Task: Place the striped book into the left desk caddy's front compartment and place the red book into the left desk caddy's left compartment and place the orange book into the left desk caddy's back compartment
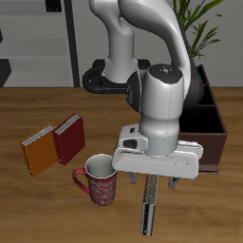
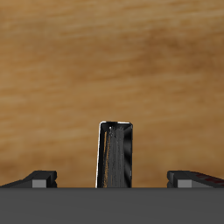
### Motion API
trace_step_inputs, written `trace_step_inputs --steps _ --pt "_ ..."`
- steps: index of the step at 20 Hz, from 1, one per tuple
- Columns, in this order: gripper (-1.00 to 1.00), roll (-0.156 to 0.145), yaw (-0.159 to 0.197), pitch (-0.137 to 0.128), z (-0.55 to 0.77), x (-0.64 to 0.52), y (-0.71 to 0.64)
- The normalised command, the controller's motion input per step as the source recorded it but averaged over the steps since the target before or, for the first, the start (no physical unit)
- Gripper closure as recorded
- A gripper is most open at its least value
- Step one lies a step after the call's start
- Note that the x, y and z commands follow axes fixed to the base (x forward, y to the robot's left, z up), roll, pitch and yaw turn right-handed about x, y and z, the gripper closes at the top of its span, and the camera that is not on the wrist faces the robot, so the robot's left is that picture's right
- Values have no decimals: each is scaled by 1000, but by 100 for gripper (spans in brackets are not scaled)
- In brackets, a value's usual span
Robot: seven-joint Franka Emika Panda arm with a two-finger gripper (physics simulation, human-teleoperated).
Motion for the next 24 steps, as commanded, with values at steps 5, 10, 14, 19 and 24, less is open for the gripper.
trace_step_inputs --steps 5,10,14,19,24 --pt "-100 -14 -10 34 -238 46 -50" --pt "-100 14 19 27 -254 -30 47" --pt "100 11 46 10 -152 -35 8" --pt "100 -22 -25 11 -19 -45 -163" --pt "100 -20 -28 -21 233 -90 -92"
